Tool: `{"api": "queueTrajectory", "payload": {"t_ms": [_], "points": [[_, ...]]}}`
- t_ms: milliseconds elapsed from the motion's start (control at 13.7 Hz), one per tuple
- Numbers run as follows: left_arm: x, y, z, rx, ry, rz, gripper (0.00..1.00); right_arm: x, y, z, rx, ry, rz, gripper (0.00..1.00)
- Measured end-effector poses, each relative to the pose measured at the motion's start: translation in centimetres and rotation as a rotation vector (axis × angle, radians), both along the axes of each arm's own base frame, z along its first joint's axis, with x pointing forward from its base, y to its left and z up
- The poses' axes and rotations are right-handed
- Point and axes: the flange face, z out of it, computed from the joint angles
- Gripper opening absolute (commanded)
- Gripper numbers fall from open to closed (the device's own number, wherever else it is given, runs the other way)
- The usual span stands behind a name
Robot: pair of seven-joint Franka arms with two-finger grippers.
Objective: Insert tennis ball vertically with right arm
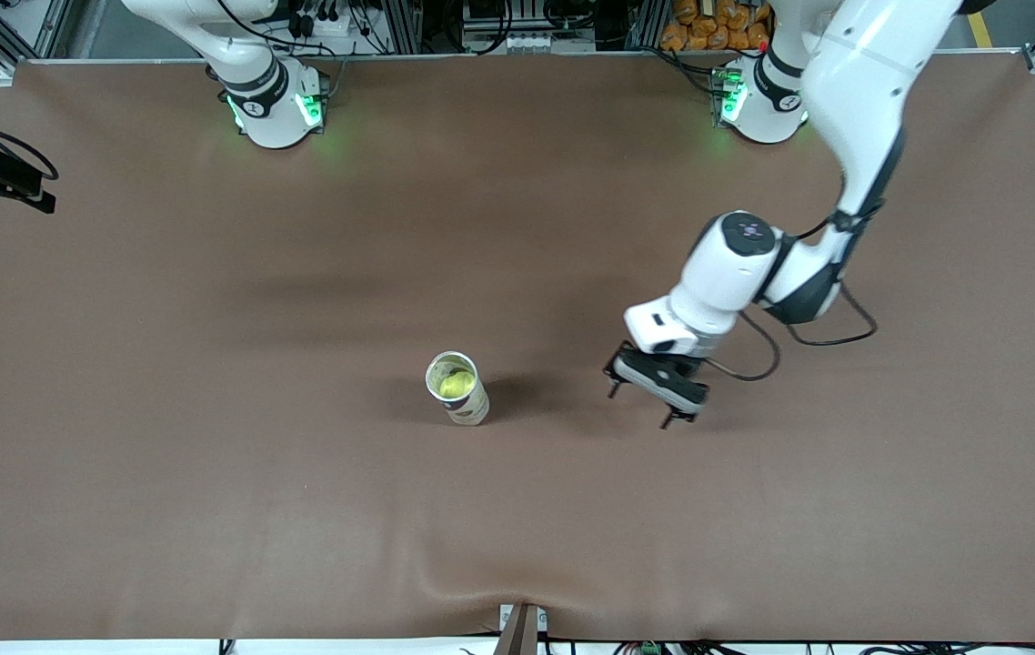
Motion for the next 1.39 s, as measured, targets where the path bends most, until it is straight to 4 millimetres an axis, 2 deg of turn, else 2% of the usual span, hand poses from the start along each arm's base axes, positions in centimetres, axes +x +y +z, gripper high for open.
{"api": "queueTrajectory", "payload": {"t_ms": [146,220,293,439,513,659,732,879,1025,1245,1391], "points": [[2.2,3.2,2.7,0.031,0.07,0.077,1.0,0.7,-0.1,-0.2,-0.003,-0.027,-0.003,1.0],[3.4,4.8,4.9,0.071,0.113,0.111,1.0,0.9,-0.1,-0.4,-0.004,-0.027,-0.006,1.0],[4.4,6.3,8.0,0.115,0.153,0.144,1.0,1.0,-0.2,-0.6,-0.004,-0.026,-0.009,1.0],[5.5,9.2,15.8,0.179,0.208,0.214,1.0,1.1,-0.3,-0.5,-0.005,-0.029,-0.012,1.0],[5.6,11.3,19.3,0.198,0.227,0.256,1.0,1.1,-0.6,-0.4,-0.005,-0.031,-0.018,1.0],[4.9,16.3,24.6,0.217,0.248,0.346,1.0,1.0,-1.3,-0.2,-0.006,-0.035,-0.03,1.0],[4.2,18.1,26.2,0.212,0.264,0.376,1.0,1.0,-1.4,-0.2,-0.006,-0.036,-0.031,1.0],[3.1,18.8,28.1,0.195,0.268,0.399,1.0,1.0,-1.4,0.0,-0.007,-0.044,-0.032,1.0],[2.8,19.2,28.8,0.172,0.273,0.427,1.0,1.0,-1.4,0.3,-0.007,-0.049,-0.032,1.0],[2.8,22.9,28.9,0.159,0.307,0.486,1.0,1.0,-1.4,0.3,-0.007,-0.051,-0.032,1.0],[1.8,23.7,30.1,0.169,0.324,0.504,1.0,1.0,-1.4,0.4,-0.007,-0.051,-0.032,1.0]]}}
